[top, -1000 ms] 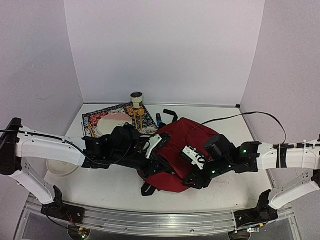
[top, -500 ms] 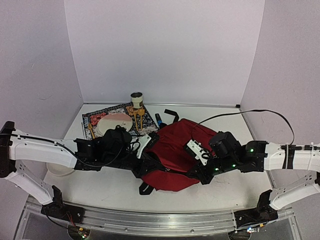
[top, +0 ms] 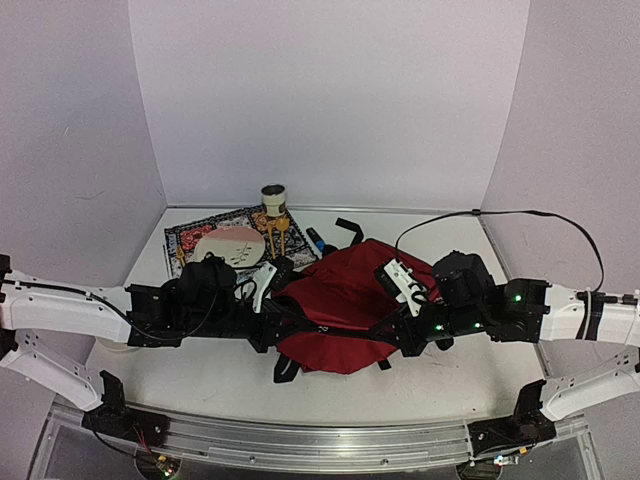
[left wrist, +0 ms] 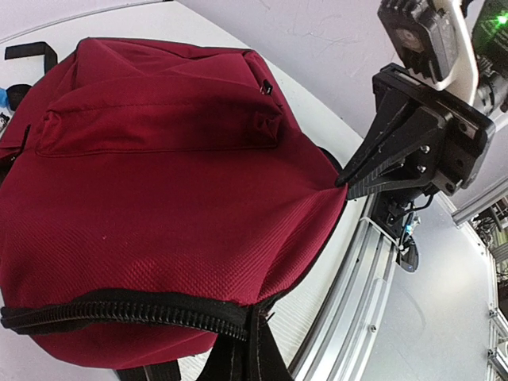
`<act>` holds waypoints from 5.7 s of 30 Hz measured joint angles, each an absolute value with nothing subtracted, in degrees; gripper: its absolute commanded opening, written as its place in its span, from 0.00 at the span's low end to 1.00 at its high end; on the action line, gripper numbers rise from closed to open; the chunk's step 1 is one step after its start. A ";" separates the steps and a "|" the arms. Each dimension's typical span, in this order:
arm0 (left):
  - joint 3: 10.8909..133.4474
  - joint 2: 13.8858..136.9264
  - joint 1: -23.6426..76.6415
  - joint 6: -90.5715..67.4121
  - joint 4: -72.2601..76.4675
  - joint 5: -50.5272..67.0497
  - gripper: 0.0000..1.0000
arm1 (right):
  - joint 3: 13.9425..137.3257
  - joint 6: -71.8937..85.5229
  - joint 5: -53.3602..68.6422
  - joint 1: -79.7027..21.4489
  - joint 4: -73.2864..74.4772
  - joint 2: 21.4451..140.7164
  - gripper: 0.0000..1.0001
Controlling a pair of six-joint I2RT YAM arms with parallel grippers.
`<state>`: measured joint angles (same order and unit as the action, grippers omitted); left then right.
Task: Pack the student bag
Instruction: Hold the largest pocket of the student bag, then zip the largest pocket of the bag in the student bag.
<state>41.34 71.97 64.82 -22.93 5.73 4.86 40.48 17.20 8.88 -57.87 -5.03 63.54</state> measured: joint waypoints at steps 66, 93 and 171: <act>32.99 74.34 62.33 -25.92 17.63 20.91 0.00 | 47.30 8.54 21.65 -58.23 -3.08 77.24 0.57; 30.66 67.02 61.30 -26.83 11.77 8.86 0.00 | 44.76 6.78 13.58 -58.63 -1.44 69.90 0.00; 42.80 74.21 57.24 -26.92 3.05 11.03 0.00 | 42.44 3.80 -21.20 -75.85 -15.95 75.48 0.00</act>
<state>42.80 74.21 57.24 -26.92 3.05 11.03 42.44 3.80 -21.20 -75.85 -15.95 75.48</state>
